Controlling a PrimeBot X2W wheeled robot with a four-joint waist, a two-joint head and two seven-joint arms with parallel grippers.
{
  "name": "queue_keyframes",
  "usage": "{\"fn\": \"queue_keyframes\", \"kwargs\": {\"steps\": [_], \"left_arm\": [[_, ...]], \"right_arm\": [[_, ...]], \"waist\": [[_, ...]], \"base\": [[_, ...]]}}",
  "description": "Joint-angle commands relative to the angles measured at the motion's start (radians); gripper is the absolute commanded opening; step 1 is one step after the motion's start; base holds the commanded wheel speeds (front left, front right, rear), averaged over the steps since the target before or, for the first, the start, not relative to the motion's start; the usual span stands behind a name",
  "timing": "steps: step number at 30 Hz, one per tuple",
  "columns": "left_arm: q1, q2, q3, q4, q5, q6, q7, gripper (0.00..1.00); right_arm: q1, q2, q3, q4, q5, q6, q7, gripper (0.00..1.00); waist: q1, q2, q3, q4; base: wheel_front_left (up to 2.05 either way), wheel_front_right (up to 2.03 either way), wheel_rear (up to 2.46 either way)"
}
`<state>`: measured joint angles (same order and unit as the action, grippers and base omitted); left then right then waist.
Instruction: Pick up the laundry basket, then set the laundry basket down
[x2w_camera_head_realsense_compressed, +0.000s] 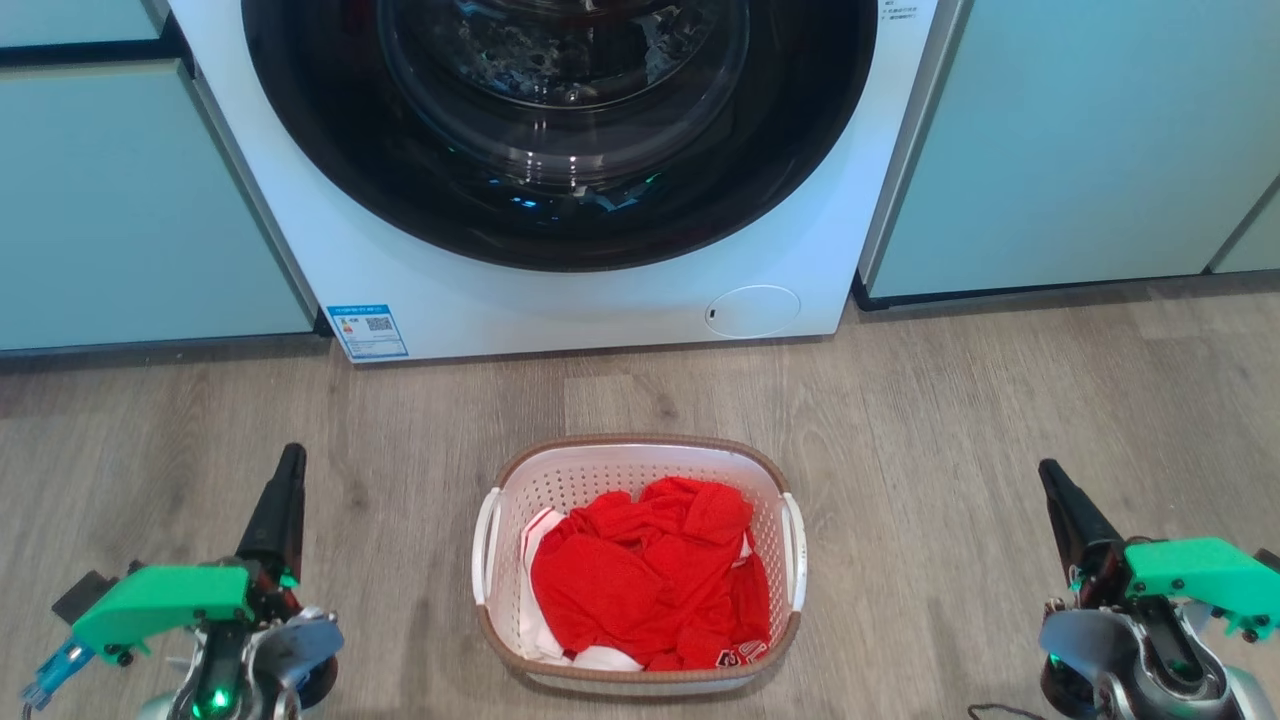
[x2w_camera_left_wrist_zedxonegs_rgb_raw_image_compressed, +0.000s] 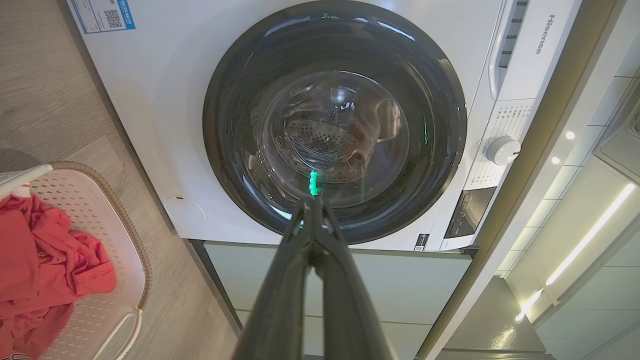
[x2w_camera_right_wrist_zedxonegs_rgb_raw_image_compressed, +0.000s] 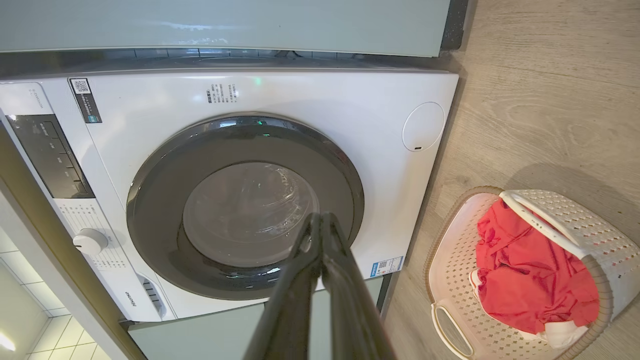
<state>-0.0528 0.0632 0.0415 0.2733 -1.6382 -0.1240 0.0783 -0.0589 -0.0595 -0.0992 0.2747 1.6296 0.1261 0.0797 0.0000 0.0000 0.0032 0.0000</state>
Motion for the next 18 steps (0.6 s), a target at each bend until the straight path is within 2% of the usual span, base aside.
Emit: {"fn": "queue_keyframes", "kwargs": {"steps": [1,18], "left_arm": [[-0.052,0.014,0.035,-0.030,-0.001,-0.007,0.005,0.00],[-0.053,0.009,0.042,-0.030,0.004,-0.007,0.010,0.00]], "right_arm": [[-0.046,-0.013,0.016,-0.032,0.004,0.005,0.009,0.00],[-0.047,-0.009,0.010,-0.031,0.000,0.005,0.014,0.00]], "waist": [[0.0000,0.0000,0.000,0.000],[0.0000,0.0000,0.000,0.000]], "base": [[0.00,0.00,0.00],[0.00,0.00,0.00]]}}
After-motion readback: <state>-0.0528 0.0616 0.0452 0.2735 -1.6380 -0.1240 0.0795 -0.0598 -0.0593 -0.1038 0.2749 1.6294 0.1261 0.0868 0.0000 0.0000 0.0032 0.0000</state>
